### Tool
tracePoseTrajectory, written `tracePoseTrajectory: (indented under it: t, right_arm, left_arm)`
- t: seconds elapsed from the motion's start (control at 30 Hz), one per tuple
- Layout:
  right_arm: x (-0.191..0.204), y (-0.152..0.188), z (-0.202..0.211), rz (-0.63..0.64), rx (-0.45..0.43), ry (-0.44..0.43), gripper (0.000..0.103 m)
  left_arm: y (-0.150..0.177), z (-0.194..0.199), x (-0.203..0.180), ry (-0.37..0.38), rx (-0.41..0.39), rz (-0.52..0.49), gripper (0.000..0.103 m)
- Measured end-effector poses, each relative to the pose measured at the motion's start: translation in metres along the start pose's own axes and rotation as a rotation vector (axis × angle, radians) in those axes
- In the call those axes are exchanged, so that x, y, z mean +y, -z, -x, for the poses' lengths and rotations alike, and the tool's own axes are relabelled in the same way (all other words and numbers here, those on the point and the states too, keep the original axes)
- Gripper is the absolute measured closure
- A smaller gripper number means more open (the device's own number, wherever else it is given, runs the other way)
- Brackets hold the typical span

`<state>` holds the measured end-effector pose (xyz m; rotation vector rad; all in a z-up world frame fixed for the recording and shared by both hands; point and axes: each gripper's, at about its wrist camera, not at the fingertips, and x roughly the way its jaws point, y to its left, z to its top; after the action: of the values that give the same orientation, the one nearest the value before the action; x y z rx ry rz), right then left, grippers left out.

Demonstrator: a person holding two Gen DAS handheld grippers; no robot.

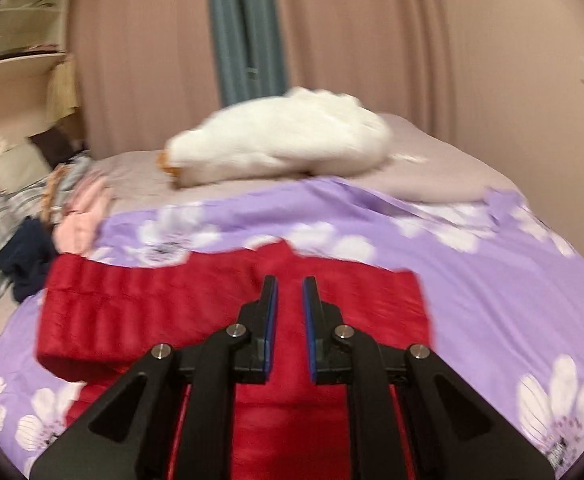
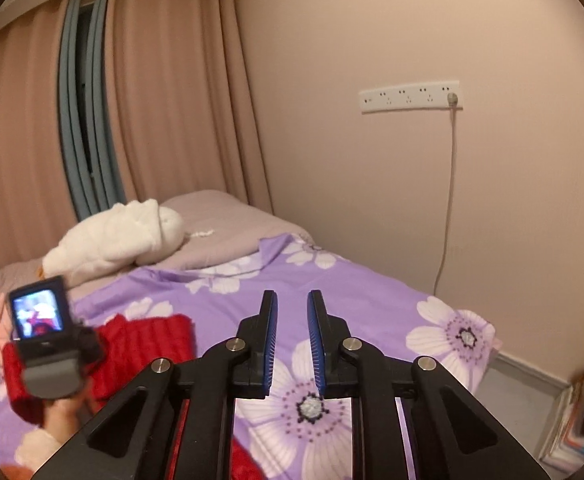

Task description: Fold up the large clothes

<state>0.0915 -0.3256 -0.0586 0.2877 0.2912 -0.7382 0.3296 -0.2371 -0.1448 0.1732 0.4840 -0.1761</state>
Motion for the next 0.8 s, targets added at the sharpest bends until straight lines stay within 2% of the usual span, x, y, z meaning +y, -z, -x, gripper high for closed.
tracePoseTrajectory:
  t: [0.1, 0.17, 0.23, 0.27, 0.33, 0.47, 0.5, 0.57, 0.63, 0.7, 0.8]
  right_arm:
    - [-0.003, 0.002, -0.002, 0.02, 0.009, -0.001, 0.085]
    - [-0.004, 0.002, -0.001, 0.034, 0.015, -0.006, 0.085]
    - [-0.005, 0.002, -0.003, 0.037, 0.021, -0.023, 0.085]
    - [-0.003, 0.003, -0.005, 0.038, 0.028, -0.04, 0.085]
    - [0.004, 0.007, -0.009, 0.048, 0.048, -0.057, 0.085]
    - [0.028, 0.016, -0.017, 0.087, 0.083, -0.101, 0.085]
    - [0.035, 0.018, -0.019, 0.096, 0.088, -0.117, 0.085]
    - [0.051, 0.022, -0.022, 0.12, 0.095, -0.141, 0.085]
    - [0.072, 0.028, -0.025, 0.15, 0.104, -0.155, 0.085]
    - [0.087, 0.034, -0.029, 0.165, 0.122, -0.18, 0.085]
    - [0.112, 0.04, -0.04, 0.176, 0.155, -0.265, 0.082]
  left_arm:
    - [0.007, -0.003, -0.008, 0.035, 0.045, 0.004, 0.083]
    - [0.013, -0.006, -0.001, 0.033, 0.065, 0.017, 0.067]
    - [0.015, -0.004, 0.024, -0.001, 0.058, 0.055, 0.026]
    - [0.02, -0.002, 0.031, -0.028, 0.042, 0.072, 0.021]
    - [0.024, 0.007, 0.061, -0.094, 0.005, 0.096, 0.021]
    - [0.039, 0.025, 0.133, -0.253, -0.007, 0.132, 0.021]
    - [0.043, 0.03, 0.151, -0.261, -0.006, 0.165, 0.019]
    - [0.053, 0.042, 0.195, -0.257, 0.005, 0.298, 0.011]
    - [0.062, 0.051, 0.234, -0.235, 0.006, 0.443, 0.009]
    - [0.066, 0.052, 0.257, -0.236, 0.003, 0.492, 0.009]
    - [0.072, 0.039, 0.28, -0.274, 0.037, 0.477, 0.009]
